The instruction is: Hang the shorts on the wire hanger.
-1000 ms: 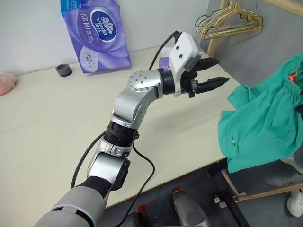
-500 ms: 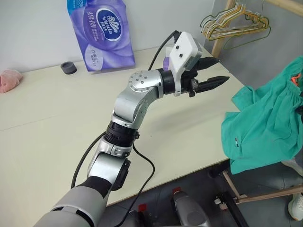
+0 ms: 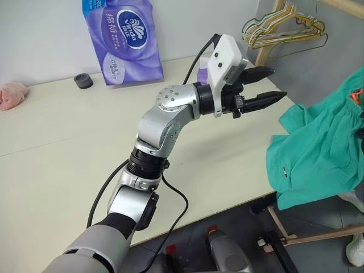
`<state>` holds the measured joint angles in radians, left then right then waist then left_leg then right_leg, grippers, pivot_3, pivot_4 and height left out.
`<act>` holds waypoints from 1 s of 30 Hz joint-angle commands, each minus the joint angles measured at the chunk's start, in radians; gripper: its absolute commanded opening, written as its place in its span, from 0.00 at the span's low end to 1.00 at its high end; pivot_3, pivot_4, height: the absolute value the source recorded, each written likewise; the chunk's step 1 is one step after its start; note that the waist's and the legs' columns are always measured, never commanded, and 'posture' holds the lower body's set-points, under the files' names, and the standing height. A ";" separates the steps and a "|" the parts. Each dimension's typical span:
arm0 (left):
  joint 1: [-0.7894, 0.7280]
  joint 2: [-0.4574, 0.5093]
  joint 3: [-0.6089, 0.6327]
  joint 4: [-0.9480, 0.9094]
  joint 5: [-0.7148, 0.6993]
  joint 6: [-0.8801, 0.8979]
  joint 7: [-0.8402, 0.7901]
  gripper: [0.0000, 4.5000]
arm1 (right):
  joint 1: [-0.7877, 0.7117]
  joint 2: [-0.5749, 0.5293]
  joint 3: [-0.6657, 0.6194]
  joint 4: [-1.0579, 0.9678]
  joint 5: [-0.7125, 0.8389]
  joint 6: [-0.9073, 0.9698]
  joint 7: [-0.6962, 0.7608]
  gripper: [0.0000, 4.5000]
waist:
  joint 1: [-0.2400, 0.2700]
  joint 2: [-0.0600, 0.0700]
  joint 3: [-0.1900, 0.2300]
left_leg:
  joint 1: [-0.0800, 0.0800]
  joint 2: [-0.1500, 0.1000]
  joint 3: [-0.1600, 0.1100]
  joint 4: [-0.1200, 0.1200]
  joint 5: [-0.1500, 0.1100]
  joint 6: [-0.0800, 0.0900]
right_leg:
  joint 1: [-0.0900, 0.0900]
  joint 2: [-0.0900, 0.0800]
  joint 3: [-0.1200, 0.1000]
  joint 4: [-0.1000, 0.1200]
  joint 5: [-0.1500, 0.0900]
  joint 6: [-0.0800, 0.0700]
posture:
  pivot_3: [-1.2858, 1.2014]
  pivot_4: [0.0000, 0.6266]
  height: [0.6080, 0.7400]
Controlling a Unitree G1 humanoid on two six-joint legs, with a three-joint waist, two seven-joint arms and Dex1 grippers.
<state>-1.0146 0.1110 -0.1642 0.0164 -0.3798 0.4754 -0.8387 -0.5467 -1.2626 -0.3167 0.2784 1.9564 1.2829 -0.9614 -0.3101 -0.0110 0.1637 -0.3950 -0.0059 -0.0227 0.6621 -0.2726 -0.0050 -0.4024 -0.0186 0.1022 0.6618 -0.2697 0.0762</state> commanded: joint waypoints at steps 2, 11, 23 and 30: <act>-0.005 -0.009 0.005 -0.035 -0.026 -0.005 -0.003 0.67 | 0.008 -0.022 -0.001 -0.038 0.016 -0.028 -0.010 0.39 | 0.001 0.000 0.000 | 0.000 0.000 0.000 0.000 0.000 0.000 | 0.000 -0.001 0.001 0.000 0.000 0.000 | 0.36 0.26 1.00; -0.013 -0.011 -0.001 -0.024 -0.028 -0.018 -0.018 0.67 | -0.006 -0.035 -0.022 -0.145 0.016 -0.140 -0.133 0.99 | 0.000 0.001 0.000 | -0.002 -0.001 0.001 0.001 0.000 0.000 | -0.001 -0.002 0.003 -0.002 0.001 0.001 | 0.35 0.25 1.00; -0.012 0.003 -0.006 0.014 -0.002 -0.049 -0.028 0.67 | -0.133 -0.071 0.012 -0.344 -0.170 -0.281 -0.210 0.99 | -0.002 0.002 -0.001 | -0.002 -0.001 0.001 0.001 0.000 0.000 | -0.002 -0.001 0.009 -0.002 0.001 0.002 | 0.35 0.23 1.00; 0.048 0.110 0.030 0.096 0.100 -0.062 0.051 0.67 | -0.326 -0.023 0.191 -0.458 -0.520 -0.247 0.183 0.99 | -0.025 0.003 -0.002 | 0.001 -0.001 0.003 0.000 0.000 0.000 | -0.003 -0.001 0.013 -0.004 0.002 0.003 | 0.36 0.22 1.00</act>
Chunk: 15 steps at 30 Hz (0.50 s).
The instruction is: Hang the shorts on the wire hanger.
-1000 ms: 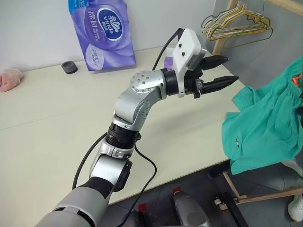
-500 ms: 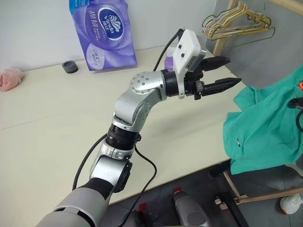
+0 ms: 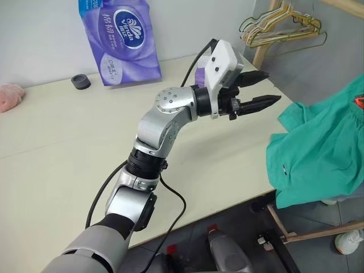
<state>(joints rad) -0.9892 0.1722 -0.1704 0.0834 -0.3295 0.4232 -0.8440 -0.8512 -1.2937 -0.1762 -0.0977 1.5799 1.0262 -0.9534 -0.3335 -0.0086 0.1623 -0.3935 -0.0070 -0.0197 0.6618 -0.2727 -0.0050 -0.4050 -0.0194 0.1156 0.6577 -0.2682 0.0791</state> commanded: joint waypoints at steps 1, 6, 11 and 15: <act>0.032 0.066 0.050 0.037 0.059 0.001 0.080 0.67 | -0.012 0.038 0.051 -0.100 -0.168 0.001 0.216 0.99 | -0.003 0.000 0.000 | 0.001 0.000 0.000 0.000 0.000 0.000 | 0.000 0.000 0.000 0.000 0.000 0.000 | 0.36 0.22 1.00; 0.104 0.151 0.111 0.052 0.127 0.063 0.229 0.67 | 0.124 0.168 0.173 -0.272 -0.530 -0.202 0.551 0.99 | 0.008 0.000 -0.001 | -0.002 0.001 -0.002 0.001 0.000 0.000 | -0.002 0.000 -0.001 0.001 0.001 0.001 | 0.39 0.20 1.00; 0.254 0.167 0.255 -0.006 0.200 0.057 0.502 0.67 | 0.269 0.412 0.326 -0.270 -0.872 -0.505 0.818 0.99 | 0.038 -0.002 -0.002 | -0.002 0.000 -0.003 0.003 0.000 0.000 | -0.002 -0.001 -0.002 0.005 0.006 -0.002 | 0.44 0.17 1.00; 0.396 0.167 0.340 -0.039 0.241 0.008 0.639 0.67 | 0.345 0.610 0.378 -0.148 -1.041 -0.669 0.924 0.99 | 0.086 -0.006 -0.005 | -0.003 0.000 -0.005 0.005 0.000 -0.001 | -0.003 -0.003 -0.004 0.007 0.009 -0.002 | 0.47 0.14 1.00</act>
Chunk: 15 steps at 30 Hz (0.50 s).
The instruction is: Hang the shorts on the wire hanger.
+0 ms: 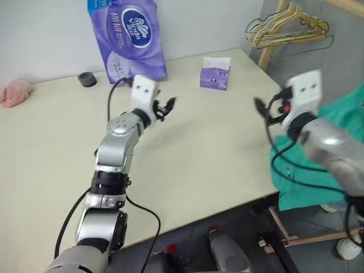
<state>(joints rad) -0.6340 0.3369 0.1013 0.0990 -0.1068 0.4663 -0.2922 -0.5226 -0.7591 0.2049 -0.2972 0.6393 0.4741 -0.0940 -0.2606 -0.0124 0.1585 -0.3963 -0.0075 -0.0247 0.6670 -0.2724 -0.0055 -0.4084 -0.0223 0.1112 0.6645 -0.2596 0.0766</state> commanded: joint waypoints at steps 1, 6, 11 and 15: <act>0.077 -0.006 0.114 -0.045 0.008 -0.036 0.125 0.67 | 0.024 0.132 0.007 0.099 -0.137 -0.160 0.084 0.99 | 0.027 -0.004 -0.002 | 0.000 0.000 -0.001 0.000 0.000 0.000 | 0.000 0.000 -0.001 0.000 0.001 -0.001 | 0.48 0.13 1.00; 0.242 0.034 0.181 0.000 0.050 -0.147 0.187 0.67 | 0.010 0.315 0.032 0.286 -0.315 -0.324 0.162 0.99 | 0.083 -0.009 -0.012 | -0.001 0.001 -0.005 0.003 0.001 -0.002 | 0.000 -0.001 -0.006 0.002 0.003 -0.003 | 0.50 0.10 1.00; 0.286 0.038 0.190 0.020 0.012 -0.194 0.145 0.67 | -0.005 0.423 -0.001 0.423 -0.401 -0.401 0.201 0.99 | 0.164 -0.019 -0.021 | -0.002 0.000 -0.015 0.002 0.007 -0.013 | 0.001 -0.001 -0.016 0.001 0.007 -0.009 | 0.52 0.09 1.00; 0.265 0.032 0.158 0.029 -0.016 -0.198 0.083 0.67 | 0.007 0.469 -0.025 0.469 -0.446 -0.430 0.221 0.99 | 0.213 -0.021 -0.029 | -0.002 0.000 -0.017 0.000 0.012 -0.020 | 0.002 0.000 -0.018 0.000 0.012 -0.011 | 0.53 0.08 1.00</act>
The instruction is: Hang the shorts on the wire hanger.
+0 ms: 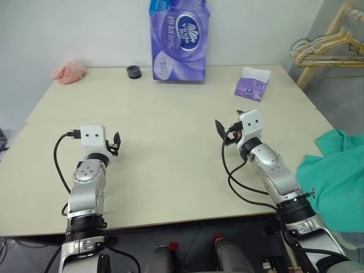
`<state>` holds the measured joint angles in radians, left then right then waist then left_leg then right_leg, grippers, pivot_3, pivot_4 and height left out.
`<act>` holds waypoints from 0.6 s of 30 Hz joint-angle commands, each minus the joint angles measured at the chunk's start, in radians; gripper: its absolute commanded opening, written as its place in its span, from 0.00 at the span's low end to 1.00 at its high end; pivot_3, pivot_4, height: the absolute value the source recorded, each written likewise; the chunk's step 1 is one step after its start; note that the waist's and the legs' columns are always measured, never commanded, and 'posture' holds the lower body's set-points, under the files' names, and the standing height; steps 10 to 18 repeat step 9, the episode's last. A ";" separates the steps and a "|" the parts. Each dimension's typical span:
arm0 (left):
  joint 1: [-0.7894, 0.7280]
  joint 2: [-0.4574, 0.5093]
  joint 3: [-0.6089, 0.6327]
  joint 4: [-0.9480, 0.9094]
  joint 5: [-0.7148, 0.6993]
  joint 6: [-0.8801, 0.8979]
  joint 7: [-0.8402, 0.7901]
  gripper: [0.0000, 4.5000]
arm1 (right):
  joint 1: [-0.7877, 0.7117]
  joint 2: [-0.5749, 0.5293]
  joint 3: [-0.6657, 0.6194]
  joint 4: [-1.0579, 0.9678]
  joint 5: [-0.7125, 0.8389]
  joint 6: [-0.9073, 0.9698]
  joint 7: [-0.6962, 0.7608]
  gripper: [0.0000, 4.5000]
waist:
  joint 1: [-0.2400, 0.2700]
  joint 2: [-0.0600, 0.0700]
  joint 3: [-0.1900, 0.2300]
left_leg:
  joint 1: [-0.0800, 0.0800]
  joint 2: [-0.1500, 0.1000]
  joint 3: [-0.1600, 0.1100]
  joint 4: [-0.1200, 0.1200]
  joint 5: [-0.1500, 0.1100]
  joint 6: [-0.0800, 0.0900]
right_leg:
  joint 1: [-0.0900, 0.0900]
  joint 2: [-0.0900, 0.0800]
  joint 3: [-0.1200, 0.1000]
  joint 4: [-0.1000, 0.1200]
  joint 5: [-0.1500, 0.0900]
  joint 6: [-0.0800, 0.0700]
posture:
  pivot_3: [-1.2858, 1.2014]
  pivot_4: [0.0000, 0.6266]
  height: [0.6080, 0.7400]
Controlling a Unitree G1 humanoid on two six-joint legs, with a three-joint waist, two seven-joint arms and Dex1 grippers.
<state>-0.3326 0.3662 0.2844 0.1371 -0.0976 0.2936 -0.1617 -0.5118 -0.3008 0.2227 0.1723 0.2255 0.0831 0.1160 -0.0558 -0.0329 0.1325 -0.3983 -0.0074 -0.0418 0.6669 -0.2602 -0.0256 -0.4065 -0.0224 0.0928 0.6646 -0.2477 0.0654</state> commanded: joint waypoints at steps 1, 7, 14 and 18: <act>-0.045 0.000 -0.035 -0.008 -0.035 -0.027 -0.067 0.67 | 0.008 0.020 -0.046 0.001 -0.040 -0.040 0.015 0.99 | 0.017 0.000 -0.006 | 0.000 0.000 0.000 0.000 0.000 0.000 | 0.000 0.000 0.000 0.000 0.000 0.000 | 0.53 0.08 1.00; -0.078 -0.001 -0.058 0.032 -0.045 -0.050 -0.112 0.67 | 0.050 0.052 -0.093 -0.025 -0.075 -0.025 0.013 0.99 | 0.025 -0.002 -0.018 | 0.001 0.000 0.000 -0.001 0.001 -0.001 | 0.000 0.001 0.000 0.000 0.000 0.000 | 0.52 0.08 1.00; -0.084 -0.005 -0.063 0.041 -0.054 -0.058 -0.129 0.67 | 0.063 0.055 -0.106 -0.034 -0.083 -0.021 0.018 0.99 | 0.024 -0.002 -0.018 | 0.001 0.000 0.001 -0.001 0.001 -0.001 | 0.000 0.002 0.000 0.000 0.000 0.000 | 0.52 0.08 1.00; -0.084 -0.005 -0.063 0.041 -0.054 -0.058 -0.129 0.67 | 0.063 0.055 -0.106 -0.034 -0.083 -0.021 0.018 0.99 | 0.024 -0.002 -0.018 | 0.001 0.000 0.001 -0.001 0.001 -0.001 | 0.000 0.002 0.000 0.000 0.000 0.000 | 0.52 0.08 1.00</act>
